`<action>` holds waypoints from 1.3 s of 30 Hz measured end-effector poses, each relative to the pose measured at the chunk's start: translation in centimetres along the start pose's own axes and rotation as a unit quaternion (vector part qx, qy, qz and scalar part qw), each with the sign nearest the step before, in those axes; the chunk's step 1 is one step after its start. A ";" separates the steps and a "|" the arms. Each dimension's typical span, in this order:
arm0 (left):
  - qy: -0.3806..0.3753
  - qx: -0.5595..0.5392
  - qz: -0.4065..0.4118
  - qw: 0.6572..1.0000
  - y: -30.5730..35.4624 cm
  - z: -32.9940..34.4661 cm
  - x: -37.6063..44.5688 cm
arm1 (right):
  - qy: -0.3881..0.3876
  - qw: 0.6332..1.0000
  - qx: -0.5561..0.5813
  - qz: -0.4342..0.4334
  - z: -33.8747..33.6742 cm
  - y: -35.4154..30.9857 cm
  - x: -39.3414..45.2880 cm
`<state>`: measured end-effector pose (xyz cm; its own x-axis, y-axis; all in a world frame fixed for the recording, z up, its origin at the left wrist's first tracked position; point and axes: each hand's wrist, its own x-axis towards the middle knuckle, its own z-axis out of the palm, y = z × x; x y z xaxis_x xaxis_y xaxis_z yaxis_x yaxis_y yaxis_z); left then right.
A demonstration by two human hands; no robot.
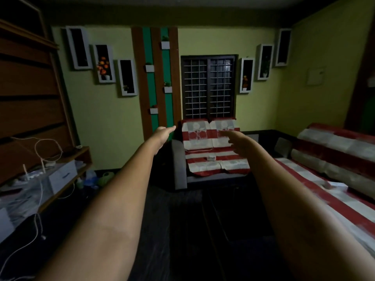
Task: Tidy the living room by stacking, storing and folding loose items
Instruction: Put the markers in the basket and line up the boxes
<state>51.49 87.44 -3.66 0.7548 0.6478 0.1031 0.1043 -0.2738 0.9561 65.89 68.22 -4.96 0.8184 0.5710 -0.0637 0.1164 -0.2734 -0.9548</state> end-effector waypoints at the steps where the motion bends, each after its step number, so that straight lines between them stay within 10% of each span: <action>1: 0.006 -0.005 0.003 1.000 0.1 -0.3 3.1 | 0.006 1.000 -0.010 -0.004 0.3 -1.1 3.0; 16: -0.014 -0.022 -0.004 1.000 -7.0 -2.1 41.7 | -0.004 1.000 -0.026 0.011 8.5 -2.7 41.0; 39: -0.060 -0.045 0.036 0.997 -7.4 6.7 102.7 | 0.091 0.996 0.010 -0.001 1.7 -8.7 100.8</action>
<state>132.55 151.20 -2.01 0.8305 0.5379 0.1442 -0.0069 -0.2490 0.9685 146.44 129.51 -3.58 0.9066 0.4219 -0.0108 0.1074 -0.2554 -0.9608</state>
